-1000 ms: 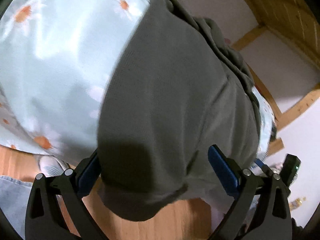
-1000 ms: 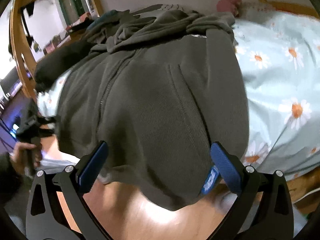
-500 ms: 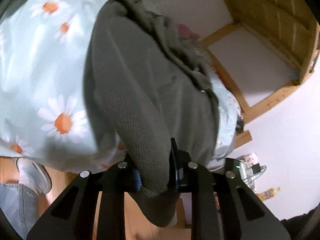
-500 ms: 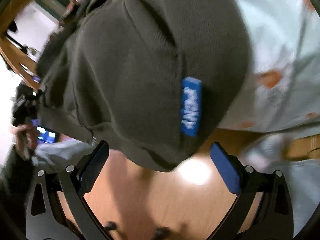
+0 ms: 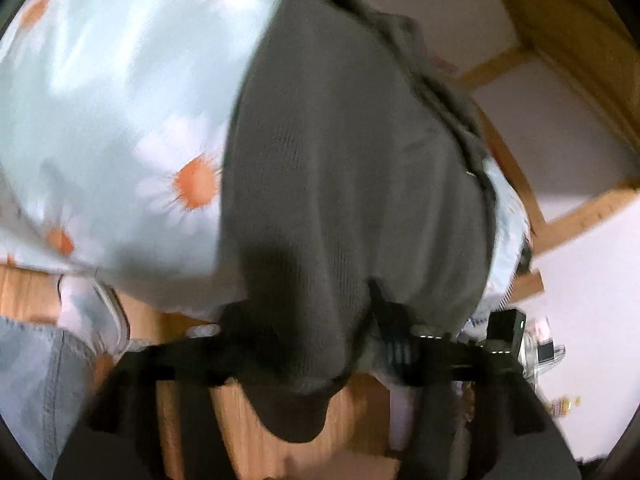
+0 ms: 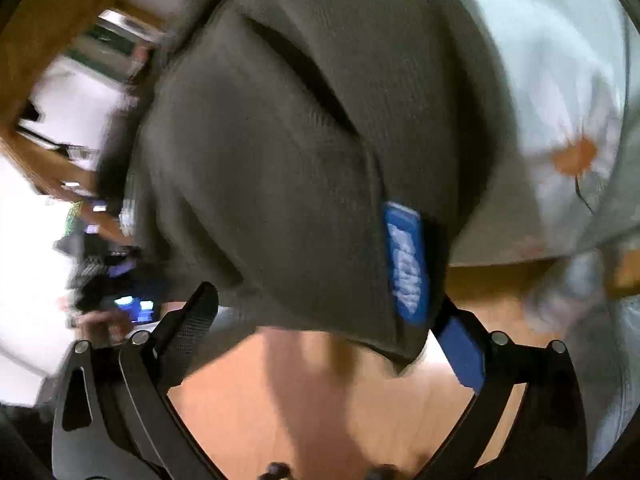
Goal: Fold large clothes
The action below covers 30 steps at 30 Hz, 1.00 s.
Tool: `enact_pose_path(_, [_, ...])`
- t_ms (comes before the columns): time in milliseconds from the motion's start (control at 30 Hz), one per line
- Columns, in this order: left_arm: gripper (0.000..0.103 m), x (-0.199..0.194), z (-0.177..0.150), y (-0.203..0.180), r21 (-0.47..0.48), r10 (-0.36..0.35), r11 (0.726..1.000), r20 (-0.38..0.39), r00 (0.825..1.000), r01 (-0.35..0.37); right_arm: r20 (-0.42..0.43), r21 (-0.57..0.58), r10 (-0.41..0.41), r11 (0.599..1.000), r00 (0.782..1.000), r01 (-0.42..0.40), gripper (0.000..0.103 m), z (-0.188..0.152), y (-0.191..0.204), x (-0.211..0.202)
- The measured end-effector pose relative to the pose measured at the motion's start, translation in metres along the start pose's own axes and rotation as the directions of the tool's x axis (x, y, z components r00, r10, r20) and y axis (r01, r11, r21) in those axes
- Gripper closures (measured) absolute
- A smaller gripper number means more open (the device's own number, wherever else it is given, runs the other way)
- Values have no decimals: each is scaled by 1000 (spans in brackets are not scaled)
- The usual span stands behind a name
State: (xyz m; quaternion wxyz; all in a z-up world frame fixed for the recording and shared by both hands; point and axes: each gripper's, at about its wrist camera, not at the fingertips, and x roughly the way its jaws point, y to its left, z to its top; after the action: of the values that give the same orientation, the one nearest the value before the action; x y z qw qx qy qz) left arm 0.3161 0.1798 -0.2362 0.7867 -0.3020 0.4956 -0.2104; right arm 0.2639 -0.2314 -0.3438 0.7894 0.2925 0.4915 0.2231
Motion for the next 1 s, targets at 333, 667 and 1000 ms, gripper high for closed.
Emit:
enact_pose_path(333, [78,19,-10,-13,53,-14,998,-73,997,17,57,-28,220,975,974,-219,80,-3,19,-24])
enact_pose_path(667, [95,35,-27,-32,111,-24,993,-187,982,46,-9,-23,305,952,952,-305,86,-13,36,-7])
enact_pose_path(1000, [97,-16,-20,-67,99,-166,979,-115,979,178,90,-73,426,904,900,-420,91,-10,31,-118])
